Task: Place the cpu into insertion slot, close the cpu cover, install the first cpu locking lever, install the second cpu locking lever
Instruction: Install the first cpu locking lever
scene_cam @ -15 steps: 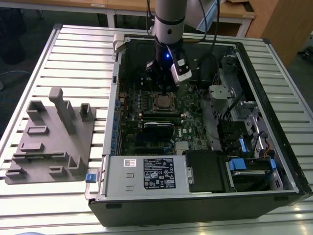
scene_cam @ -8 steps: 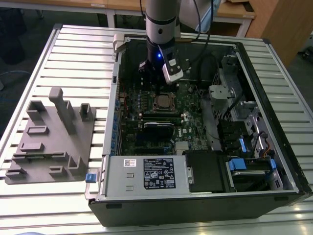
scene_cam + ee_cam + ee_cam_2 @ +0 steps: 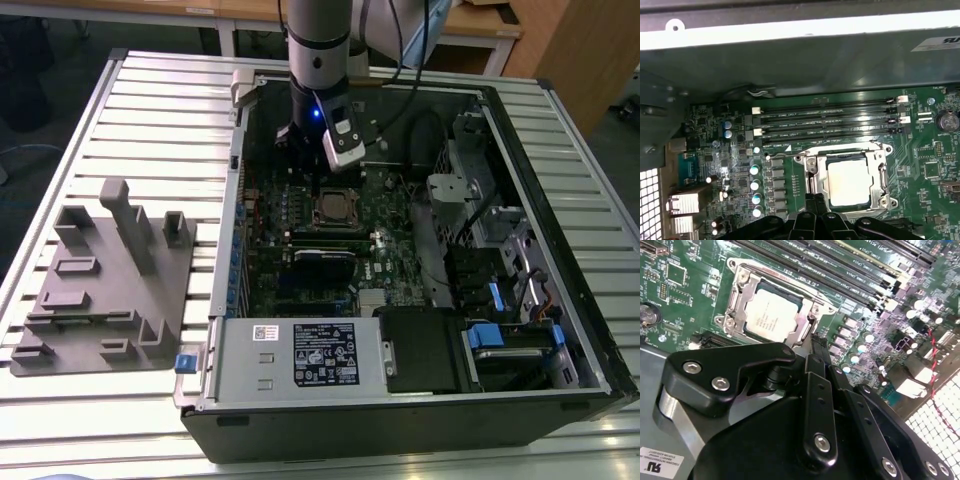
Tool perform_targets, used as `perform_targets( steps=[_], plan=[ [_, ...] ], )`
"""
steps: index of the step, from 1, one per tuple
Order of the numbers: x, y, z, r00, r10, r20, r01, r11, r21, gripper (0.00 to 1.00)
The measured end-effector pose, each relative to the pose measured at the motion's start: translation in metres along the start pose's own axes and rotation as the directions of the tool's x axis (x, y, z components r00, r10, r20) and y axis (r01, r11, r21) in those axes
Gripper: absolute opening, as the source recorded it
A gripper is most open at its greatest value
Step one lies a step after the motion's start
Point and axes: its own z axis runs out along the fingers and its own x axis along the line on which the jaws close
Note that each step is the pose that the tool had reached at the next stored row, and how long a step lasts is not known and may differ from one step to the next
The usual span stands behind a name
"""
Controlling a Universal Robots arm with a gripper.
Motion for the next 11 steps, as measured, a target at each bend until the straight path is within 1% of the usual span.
perform_targets(
  steps=[2, 7, 11],
  plan=[
    [0.0000, 0.0000, -0.0011, 1.0000, 0.000, 0.0004, 0.000, 1.0000, 0.0000, 0.11],
    [-0.0007, 0.0008, -0.0138, 1.0000, 0.000, 0.0023, 0.000, 1.0000, -0.0003, 0.11],
    [-0.0011, 0.0012, -0.0209, 1.0000, 0.000, 0.0027, 0.000, 1.0000, -0.0003, 0.11]
  ],
)
